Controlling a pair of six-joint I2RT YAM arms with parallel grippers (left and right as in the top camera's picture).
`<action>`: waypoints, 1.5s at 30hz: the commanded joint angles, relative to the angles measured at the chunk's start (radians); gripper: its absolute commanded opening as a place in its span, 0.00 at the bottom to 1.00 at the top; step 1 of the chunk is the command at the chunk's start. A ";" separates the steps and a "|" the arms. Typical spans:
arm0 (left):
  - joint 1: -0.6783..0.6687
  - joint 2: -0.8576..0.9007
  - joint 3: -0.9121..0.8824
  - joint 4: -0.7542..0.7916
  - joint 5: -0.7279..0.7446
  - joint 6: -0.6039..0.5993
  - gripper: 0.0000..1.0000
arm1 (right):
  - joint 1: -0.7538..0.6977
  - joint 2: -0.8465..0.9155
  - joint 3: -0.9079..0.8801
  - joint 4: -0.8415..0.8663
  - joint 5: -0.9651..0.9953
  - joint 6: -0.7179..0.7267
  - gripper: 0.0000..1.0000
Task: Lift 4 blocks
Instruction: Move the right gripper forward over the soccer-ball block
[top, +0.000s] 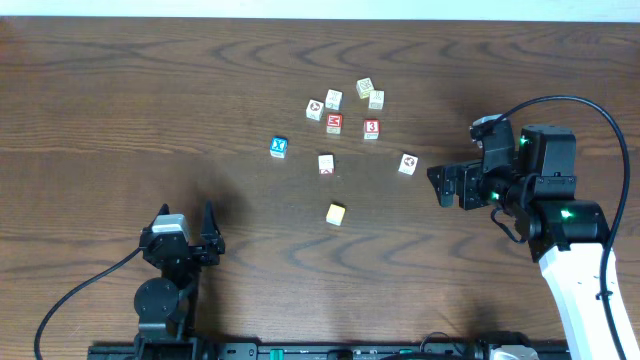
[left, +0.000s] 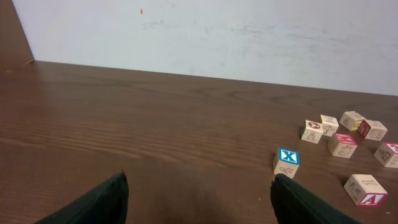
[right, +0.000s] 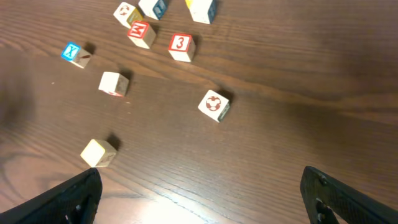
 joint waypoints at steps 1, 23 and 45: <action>-0.003 -0.001 -0.016 -0.044 -0.019 -0.013 0.73 | 0.005 0.005 0.018 -0.003 -0.053 -0.009 0.99; -0.003 -0.001 -0.016 -0.044 -0.019 -0.013 0.74 | 0.141 0.354 0.015 0.301 0.170 0.492 0.99; -0.003 -0.001 -0.016 -0.044 -0.019 -0.013 0.74 | 0.248 0.550 0.015 0.399 0.413 0.685 0.86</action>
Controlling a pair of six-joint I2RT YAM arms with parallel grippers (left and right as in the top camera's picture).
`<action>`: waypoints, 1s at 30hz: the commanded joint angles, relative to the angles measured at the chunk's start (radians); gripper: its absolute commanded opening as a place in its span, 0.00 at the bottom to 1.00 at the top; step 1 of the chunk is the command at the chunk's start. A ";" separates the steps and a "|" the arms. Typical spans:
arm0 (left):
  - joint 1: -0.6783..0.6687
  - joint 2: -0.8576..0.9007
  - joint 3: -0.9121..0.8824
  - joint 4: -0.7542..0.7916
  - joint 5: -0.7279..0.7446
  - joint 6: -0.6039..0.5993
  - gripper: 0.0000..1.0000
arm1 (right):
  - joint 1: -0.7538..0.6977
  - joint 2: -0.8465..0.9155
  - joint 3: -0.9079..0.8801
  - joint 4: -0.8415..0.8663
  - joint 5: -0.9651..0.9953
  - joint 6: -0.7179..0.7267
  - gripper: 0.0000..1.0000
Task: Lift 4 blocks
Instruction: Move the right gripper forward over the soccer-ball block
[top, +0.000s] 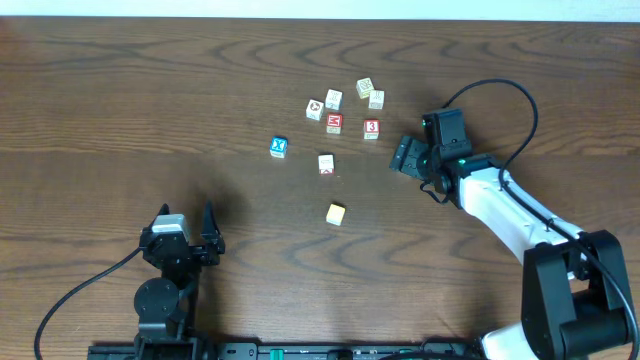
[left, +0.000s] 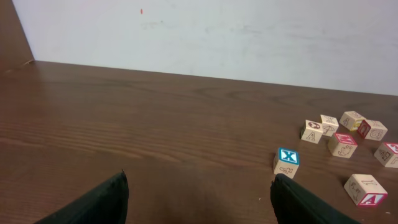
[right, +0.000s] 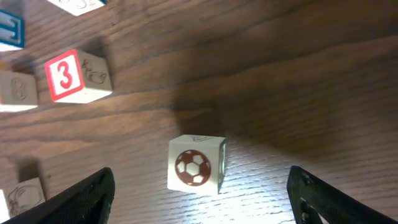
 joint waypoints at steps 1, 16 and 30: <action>-0.003 -0.001 -0.016 -0.044 -0.019 -0.013 0.74 | 0.009 0.006 0.015 0.001 0.036 0.031 0.85; -0.003 -0.001 -0.016 -0.044 -0.019 -0.013 0.74 | 0.009 0.026 0.014 -0.010 0.039 0.030 0.82; -0.003 -0.001 -0.016 -0.044 -0.019 -0.013 0.73 | 0.037 0.120 0.014 0.063 0.032 -0.056 0.72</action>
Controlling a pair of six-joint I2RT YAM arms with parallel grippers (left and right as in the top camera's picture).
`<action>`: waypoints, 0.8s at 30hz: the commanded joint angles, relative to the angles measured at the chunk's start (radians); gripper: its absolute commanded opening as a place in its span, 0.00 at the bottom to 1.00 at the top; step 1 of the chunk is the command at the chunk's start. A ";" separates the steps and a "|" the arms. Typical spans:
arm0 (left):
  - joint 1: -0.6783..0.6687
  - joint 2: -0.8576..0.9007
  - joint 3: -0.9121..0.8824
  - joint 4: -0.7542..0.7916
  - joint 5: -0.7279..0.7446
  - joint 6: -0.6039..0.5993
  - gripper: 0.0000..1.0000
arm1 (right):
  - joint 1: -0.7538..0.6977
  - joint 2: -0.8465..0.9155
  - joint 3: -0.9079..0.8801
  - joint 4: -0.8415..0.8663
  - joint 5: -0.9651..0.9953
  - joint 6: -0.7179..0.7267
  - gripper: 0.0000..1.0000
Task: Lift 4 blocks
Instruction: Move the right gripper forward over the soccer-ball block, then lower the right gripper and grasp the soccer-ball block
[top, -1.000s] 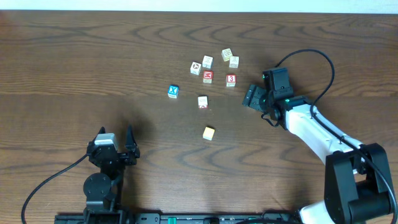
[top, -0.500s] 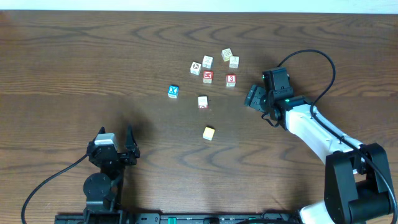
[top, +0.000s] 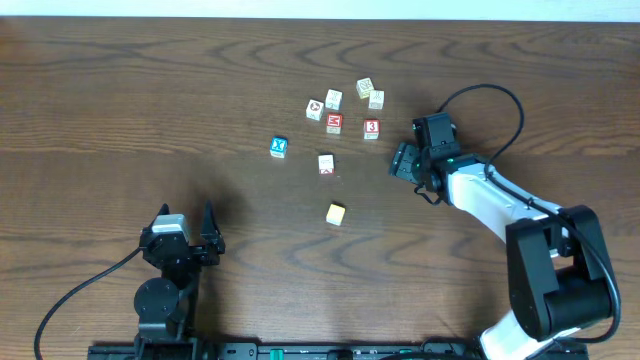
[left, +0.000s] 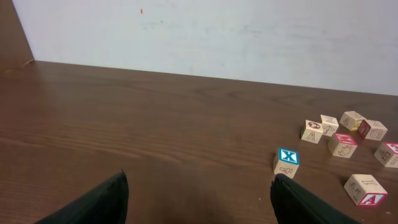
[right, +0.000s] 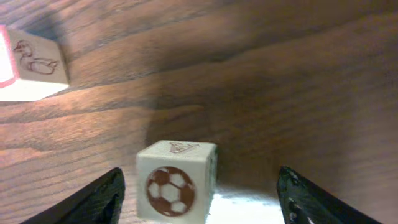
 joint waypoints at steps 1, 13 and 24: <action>-0.003 -0.001 -0.016 -0.044 -0.019 -0.013 0.73 | 0.025 0.012 0.014 0.014 0.011 -0.060 0.70; -0.003 -0.001 -0.016 -0.044 -0.019 -0.013 0.73 | 0.034 0.012 0.014 0.017 0.011 -0.143 0.50; -0.003 -0.001 -0.016 -0.044 -0.019 -0.013 0.74 | 0.034 0.012 0.014 0.025 0.011 -0.243 0.34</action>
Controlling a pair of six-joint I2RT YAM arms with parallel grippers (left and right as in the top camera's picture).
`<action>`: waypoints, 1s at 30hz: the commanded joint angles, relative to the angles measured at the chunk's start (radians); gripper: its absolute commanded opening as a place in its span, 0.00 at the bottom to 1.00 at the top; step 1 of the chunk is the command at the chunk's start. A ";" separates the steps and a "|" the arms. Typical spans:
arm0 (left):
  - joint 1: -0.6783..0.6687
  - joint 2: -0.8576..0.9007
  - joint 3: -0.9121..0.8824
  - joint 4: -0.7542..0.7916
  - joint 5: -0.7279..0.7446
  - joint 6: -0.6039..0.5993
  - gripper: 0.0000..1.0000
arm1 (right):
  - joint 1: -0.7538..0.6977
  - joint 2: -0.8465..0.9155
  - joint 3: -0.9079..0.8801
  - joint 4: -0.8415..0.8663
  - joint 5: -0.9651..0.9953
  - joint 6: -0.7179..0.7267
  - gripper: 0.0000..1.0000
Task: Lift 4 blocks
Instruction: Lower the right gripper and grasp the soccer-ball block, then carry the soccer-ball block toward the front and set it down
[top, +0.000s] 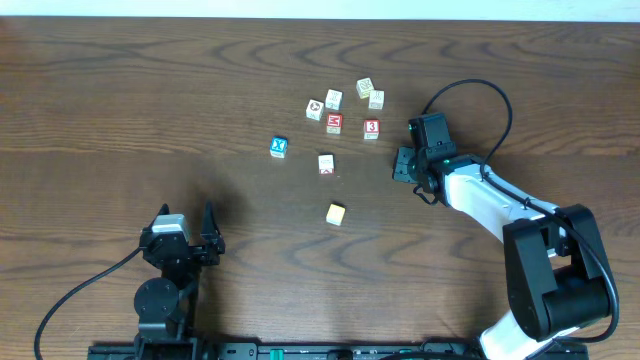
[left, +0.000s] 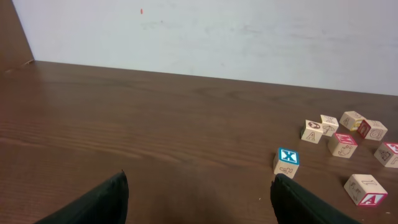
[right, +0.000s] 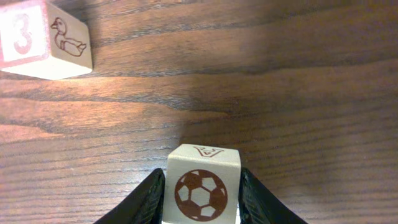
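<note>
Several small wooden picture blocks lie scattered on the brown table. The soccer-ball block (right: 201, 186) sits between the fingers of my right gripper (right: 202, 179), which touch both of its sides; it rests on or very near the wood. In the overhead view the right gripper (top: 403, 166) hides that block. Just beyond it is the red "3" block (right: 37, 38) with a duck on its side. My left gripper (left: 199, 186) stands open and empty near the front left, with the blue "X" block (left: 286, 162) ahead of its right finger.
Other blocks: the "A" block (top: 326, 163), a yellow block (top: 336, 213), and a cluster at the back around the red "E" block (top: 333, 123). The right arm's cable (top: 470, 95) loops over the table behind the gripper. A white wall (left: 217, 37) bounds the far edge.
My right gripper's fingers stood wide apart on either side of the soccer-ball block; now they are shut against its two sides. The left arm is unchanged.
My right gripper was first open, off to the right of the blocks. Then it stood open over the soccer-ball block, then lower with the block between its wide fingers. Now it is shut on that block. The left arm stayed put throughout.
</note>
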 joint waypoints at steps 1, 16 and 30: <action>-0.003 -0.001 -0.016 -0.044 -0.019 -0.013 0.73 | 0.019 0.010 0.014 -0.002 0.010 -0.096 0.33; -0.003 -0.001 -0.016 -0.044 -0.019 -0.013 0.74 | 0.019 -0.043 0.014 -0.021 -0.082 -0.162 0.19; -0.003 -0.001 -0.016 -0.044 -0.019 -0.013 0.74 | 0.019 -0.457 0.014 -0.295 -0.084 -0.166 0.14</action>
